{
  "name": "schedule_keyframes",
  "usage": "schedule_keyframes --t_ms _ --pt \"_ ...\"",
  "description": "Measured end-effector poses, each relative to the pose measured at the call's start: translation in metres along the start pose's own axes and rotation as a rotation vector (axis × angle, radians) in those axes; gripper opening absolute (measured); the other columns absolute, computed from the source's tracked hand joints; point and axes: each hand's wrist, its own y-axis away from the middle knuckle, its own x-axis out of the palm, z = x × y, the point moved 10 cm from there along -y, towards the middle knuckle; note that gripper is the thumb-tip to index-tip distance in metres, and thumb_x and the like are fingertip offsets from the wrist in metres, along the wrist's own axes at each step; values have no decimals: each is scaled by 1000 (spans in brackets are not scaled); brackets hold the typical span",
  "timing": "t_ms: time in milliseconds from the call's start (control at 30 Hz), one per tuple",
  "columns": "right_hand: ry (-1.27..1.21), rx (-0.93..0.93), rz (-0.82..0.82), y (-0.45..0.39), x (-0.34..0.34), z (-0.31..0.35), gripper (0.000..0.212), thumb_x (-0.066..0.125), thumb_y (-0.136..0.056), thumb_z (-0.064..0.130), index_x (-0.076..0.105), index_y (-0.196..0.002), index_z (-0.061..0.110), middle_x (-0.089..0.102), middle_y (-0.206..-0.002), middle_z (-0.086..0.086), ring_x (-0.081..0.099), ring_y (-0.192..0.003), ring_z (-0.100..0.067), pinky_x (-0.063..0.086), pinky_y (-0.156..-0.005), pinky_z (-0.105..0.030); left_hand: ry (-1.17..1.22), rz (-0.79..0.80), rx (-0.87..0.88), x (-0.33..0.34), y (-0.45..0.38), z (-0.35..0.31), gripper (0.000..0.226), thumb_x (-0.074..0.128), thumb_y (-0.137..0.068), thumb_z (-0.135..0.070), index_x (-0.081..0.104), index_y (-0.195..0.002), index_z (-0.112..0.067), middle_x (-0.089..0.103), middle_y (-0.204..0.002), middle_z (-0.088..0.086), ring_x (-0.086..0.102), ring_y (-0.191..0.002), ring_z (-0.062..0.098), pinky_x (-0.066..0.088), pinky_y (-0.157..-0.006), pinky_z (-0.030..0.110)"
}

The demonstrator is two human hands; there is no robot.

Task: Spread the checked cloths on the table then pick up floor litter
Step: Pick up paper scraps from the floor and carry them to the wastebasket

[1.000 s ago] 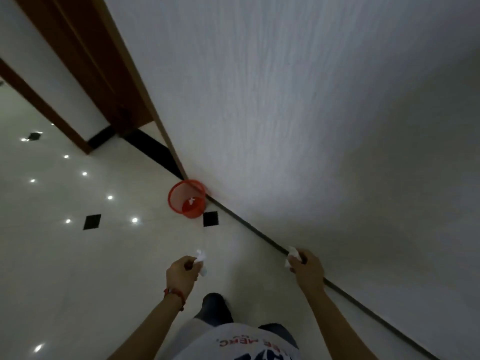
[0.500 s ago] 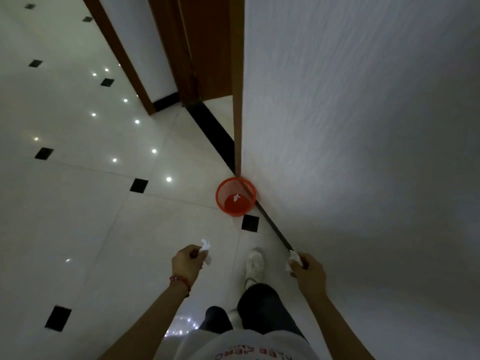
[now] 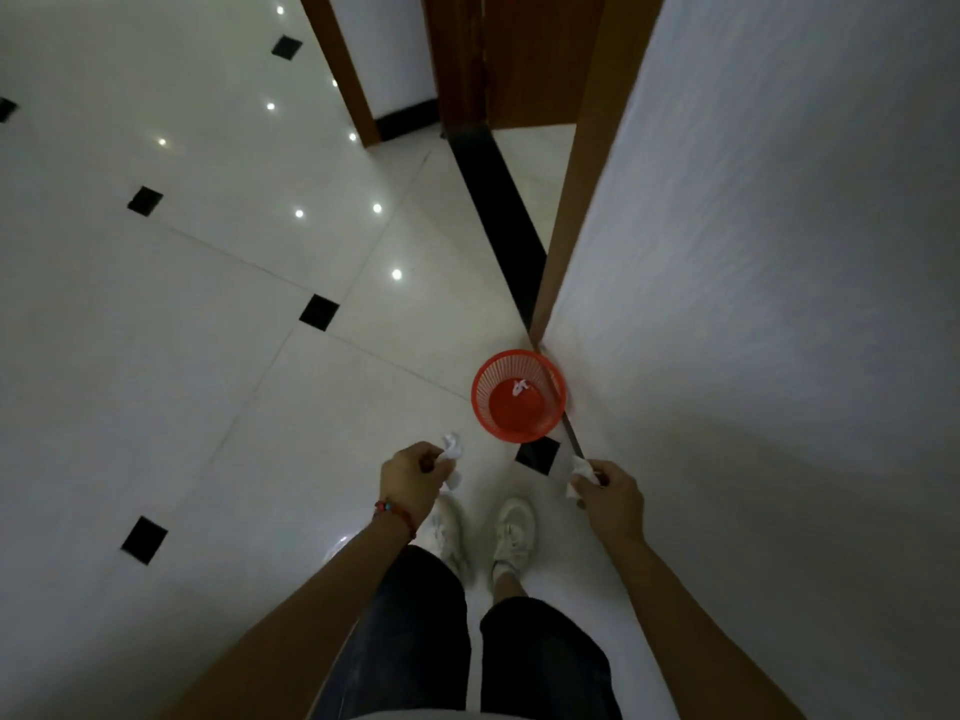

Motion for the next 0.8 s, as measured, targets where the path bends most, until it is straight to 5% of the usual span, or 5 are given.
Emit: schedule_keyframes --t_ms 100,300,433,533,800 --pt "29 37 0 -52 18 -8 21 60 -85 4 64 -104 -2 68 -102 -22 63 -85 -30 48 -73 -31 -44 50 -15 38 -43 0 12 66 -80 -15 69 -80 -3 67 -69 15 61 -68 27 51 -70 36" --pt "5 156 -31 -141 68 -41 21 62 -83 10 66 -102 0 68 -94 -15 57 -77 -19 41 -63 -22 -46 148 -77 116 -135 21 15 64 -82 -17 68 -85 -3 60 -67 2 50 -52 4 39 -50 12" --pt "-125 230 -32 -191 104 -58 16 63 -83 8 66 -96 -1 62 -79 -5 58 -65 -14 52 -53 -17 -14 165 -145 149 -184 35 18 61 -85 -17 66 -91 -1 62 -76 8 56 -58 13 51 -67 25" --pt "-172 244 -18 -234 133 -75 14 66 -82 10 64 -96 7 63 -93 -8 61 -80 -22 57 -75 -35 -29 187 -129 179 -226 46 17 60 -86 -17 64 -90 -2 63 -82 13 64 -77 27 56 -79 34" --pt "-329 353 -32 -293 172 -131 39 68 -81 14 58 -117 5 59 -125 -16 59 -110 -35 54 -87 -47 2 253 -230 235 -285 97 44 62 -85 -23 54 -125 -6 57 -127 18 59 -111 32 51 -95 44"
